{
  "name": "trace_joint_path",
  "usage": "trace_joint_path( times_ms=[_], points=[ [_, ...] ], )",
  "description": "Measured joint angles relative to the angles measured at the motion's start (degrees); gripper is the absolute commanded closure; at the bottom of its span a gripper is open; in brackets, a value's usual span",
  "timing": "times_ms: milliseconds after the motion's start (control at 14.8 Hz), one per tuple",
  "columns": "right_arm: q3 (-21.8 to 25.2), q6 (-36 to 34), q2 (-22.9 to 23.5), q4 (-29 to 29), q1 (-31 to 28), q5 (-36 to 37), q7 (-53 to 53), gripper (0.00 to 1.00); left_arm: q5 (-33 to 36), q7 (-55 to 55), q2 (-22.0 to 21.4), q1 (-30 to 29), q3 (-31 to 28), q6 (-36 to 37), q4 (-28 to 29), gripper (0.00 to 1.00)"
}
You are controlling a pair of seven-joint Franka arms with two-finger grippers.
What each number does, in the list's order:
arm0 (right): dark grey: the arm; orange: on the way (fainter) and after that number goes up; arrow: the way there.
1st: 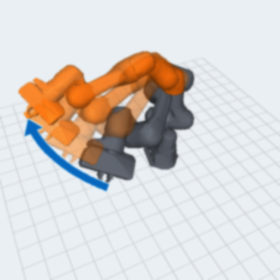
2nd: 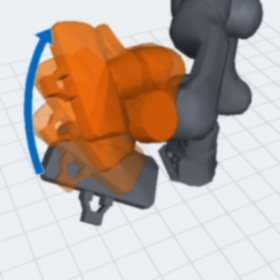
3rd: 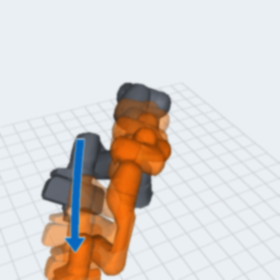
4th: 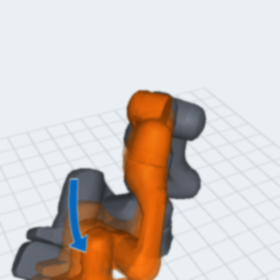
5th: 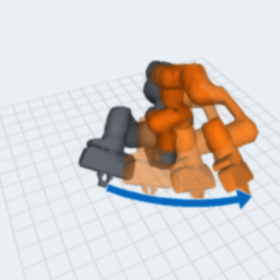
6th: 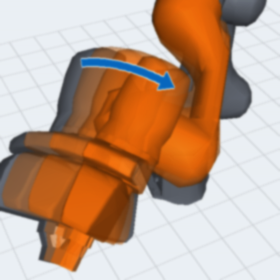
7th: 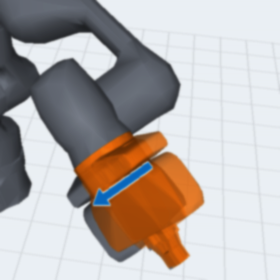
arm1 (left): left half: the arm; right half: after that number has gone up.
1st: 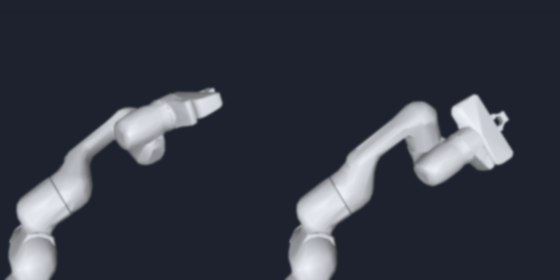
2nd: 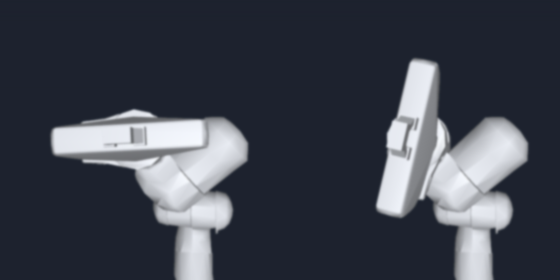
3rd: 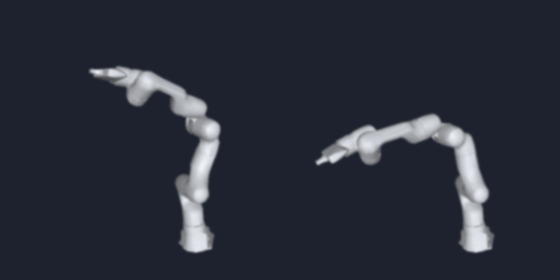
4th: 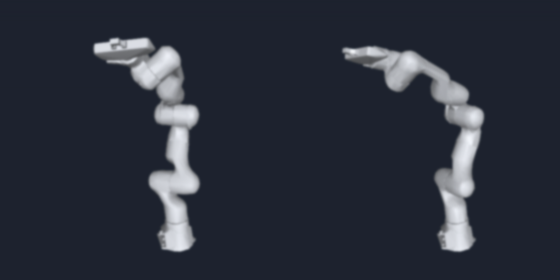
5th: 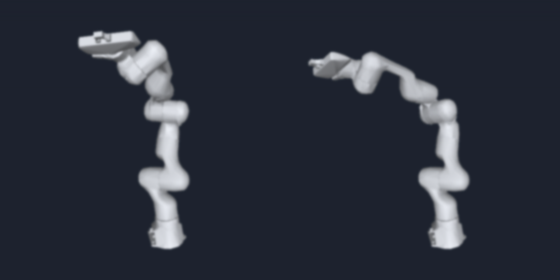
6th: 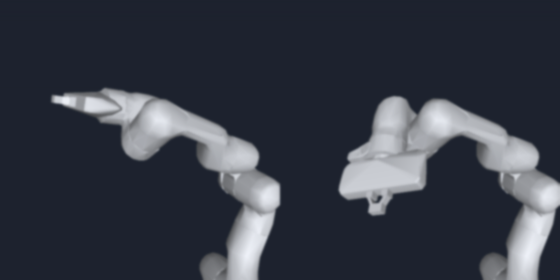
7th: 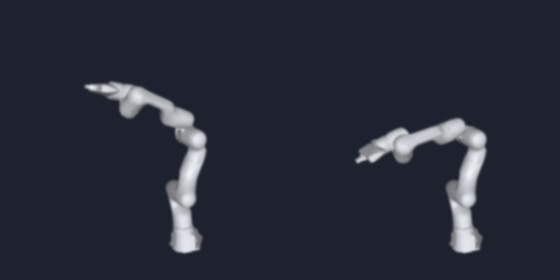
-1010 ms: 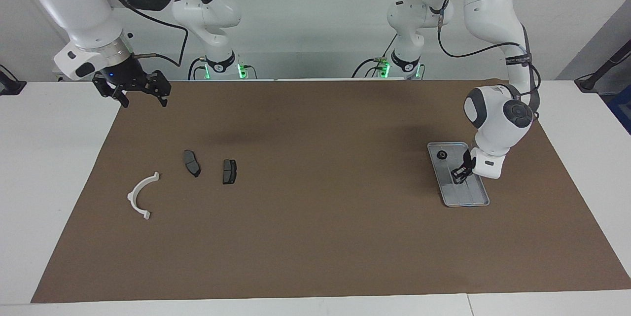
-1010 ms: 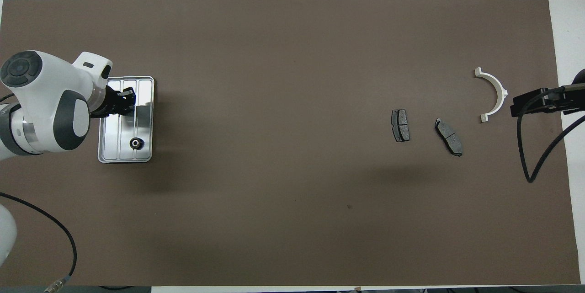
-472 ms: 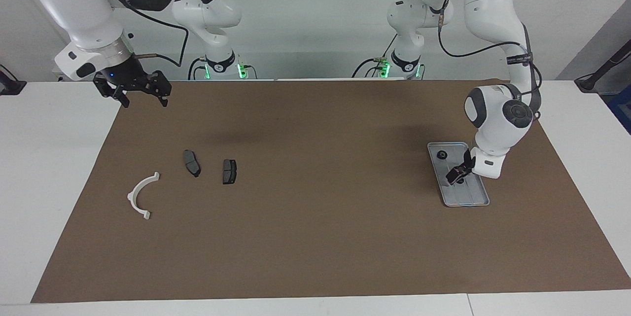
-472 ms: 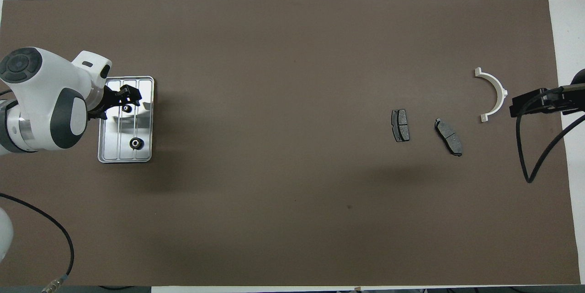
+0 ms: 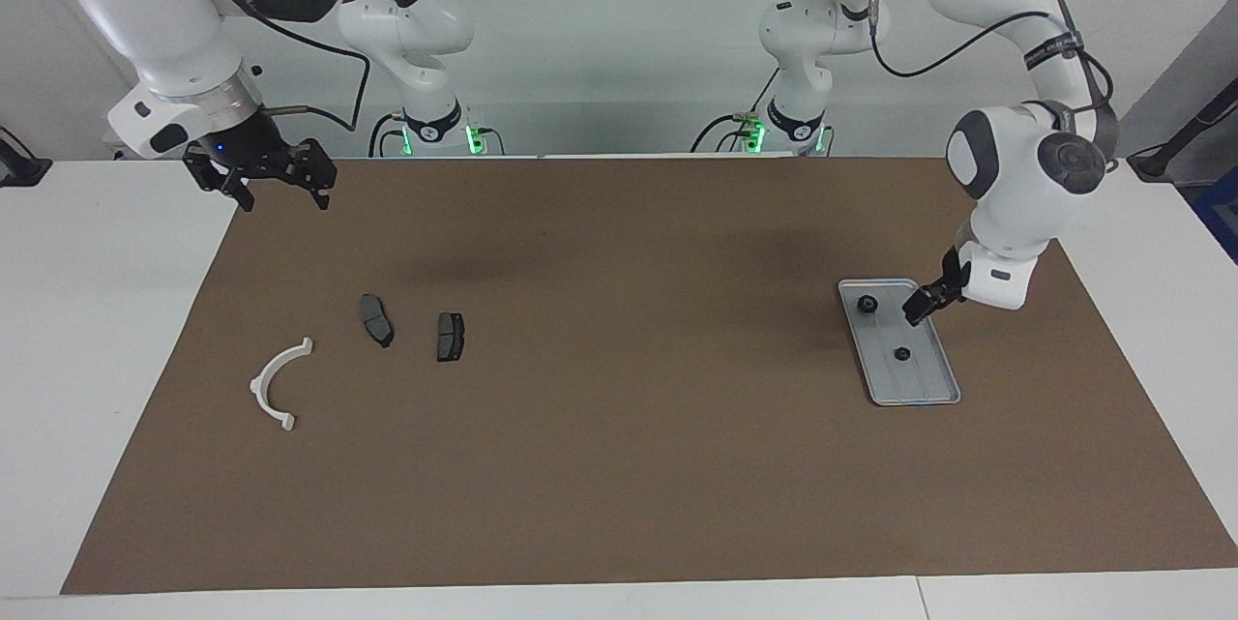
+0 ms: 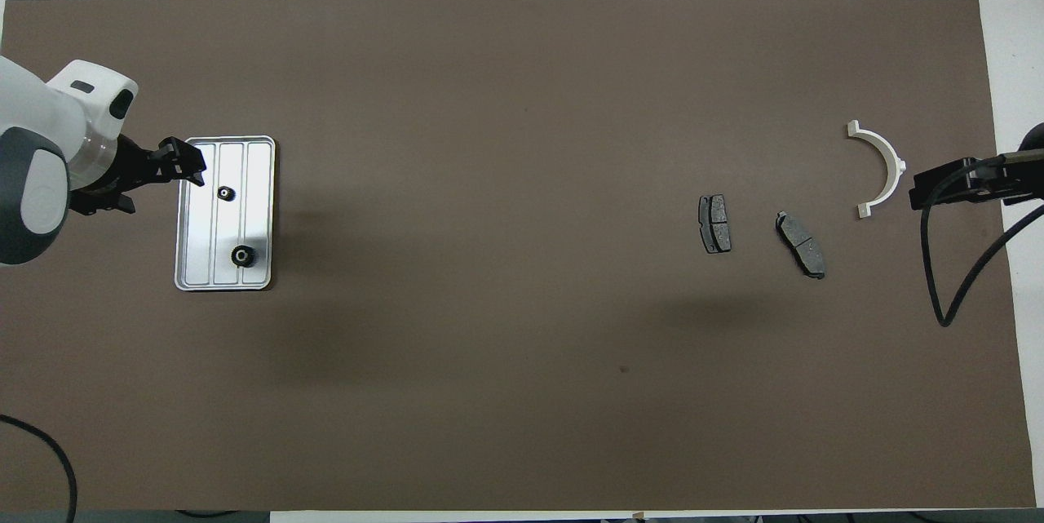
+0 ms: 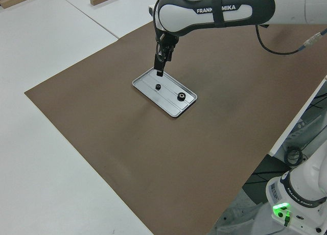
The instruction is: Pick bearing gear from pile to tray
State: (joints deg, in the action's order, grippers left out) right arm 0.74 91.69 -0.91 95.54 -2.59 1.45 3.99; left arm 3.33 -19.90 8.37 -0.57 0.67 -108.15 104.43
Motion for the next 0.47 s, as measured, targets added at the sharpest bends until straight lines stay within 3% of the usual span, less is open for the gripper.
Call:
trace_joint_path(
  times_ms=[269,472],
  points=[
    [-0.01,0.00,0.00,0.08,0.00,0.00,0.00,0.00,-0.01,1.08,-3.54,0.11,1.30,12.64,-5.59,0.00],
    [-0.02,0.00,0.00,0.11,0.00,0.00,0.00,0.00,-0.49,1.43,-6.08,0.32,2.13,17.44,-6.74,0.00]
  ],
)
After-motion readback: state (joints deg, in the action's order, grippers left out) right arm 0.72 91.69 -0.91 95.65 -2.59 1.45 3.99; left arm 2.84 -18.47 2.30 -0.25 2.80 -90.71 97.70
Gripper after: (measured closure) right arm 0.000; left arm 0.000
